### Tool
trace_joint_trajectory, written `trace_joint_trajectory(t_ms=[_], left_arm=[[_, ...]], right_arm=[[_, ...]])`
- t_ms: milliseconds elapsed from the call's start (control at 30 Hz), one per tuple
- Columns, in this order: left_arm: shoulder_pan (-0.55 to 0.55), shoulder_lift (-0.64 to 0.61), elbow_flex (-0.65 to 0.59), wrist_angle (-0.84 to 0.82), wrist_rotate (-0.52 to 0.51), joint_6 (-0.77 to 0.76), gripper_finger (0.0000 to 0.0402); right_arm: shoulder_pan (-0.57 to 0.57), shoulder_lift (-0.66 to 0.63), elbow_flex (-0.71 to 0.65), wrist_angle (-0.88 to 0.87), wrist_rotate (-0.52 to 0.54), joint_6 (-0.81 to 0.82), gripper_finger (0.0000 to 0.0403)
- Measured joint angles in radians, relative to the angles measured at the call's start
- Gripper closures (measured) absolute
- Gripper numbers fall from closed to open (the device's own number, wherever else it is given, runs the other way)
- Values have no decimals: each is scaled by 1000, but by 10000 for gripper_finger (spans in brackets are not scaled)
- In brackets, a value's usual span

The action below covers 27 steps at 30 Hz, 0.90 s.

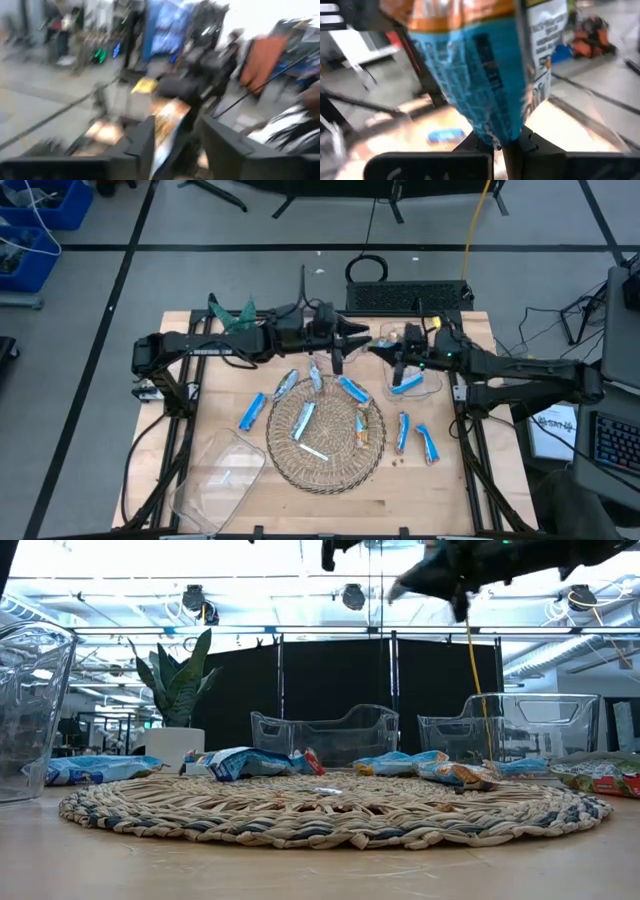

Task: Pick and place Granola Bars by type
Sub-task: Put the left yellow granola bar into the top right transparent bin

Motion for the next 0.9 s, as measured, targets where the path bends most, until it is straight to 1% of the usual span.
trace_joint_trajectory(t_ms=[67,167,233,300,400,500,567,633,767,800,900], left_arm=[[17,-3,-4,-157,-18,-8,190],[25,5,-4,-360,-19,-12,138],[16,19,-3,-474,11,-23,112],[2,46,-4,-537,32,-34,93],[-29,80,-5,-554,39,-35,80],[-62,116,-3,-565,43,-36,79],[-82,140,-4,-564,46,-49,78],[-98,158,-5,-560,45,-53,78],[-112,178,-5,-554,60,-78,78],[-113,182,-5,-556,73,-88,78],[-113,183,-5,-557,101,-108,78]], right_arm=[[-38,-58,0,-162,26,-2,397],[-125,-118,0,-408,77,-4,397],[-186,-121,-1,-542,59,-13,398],[-245,-98,-7,-622,5,-30,398],[-314,-42,-32,-662,-71,-44,398],[-352,20,-60,-687,-109,-59,398],[-367,47,-77,-678,-122,-81,398],[-374,66,-96,-617,-168,-91,398],[-373,89,-117,-469,-272,-8,398],[-376,91,-121,-452,-287,18,398],[-379,93,-132,-456,-289,85,399]])
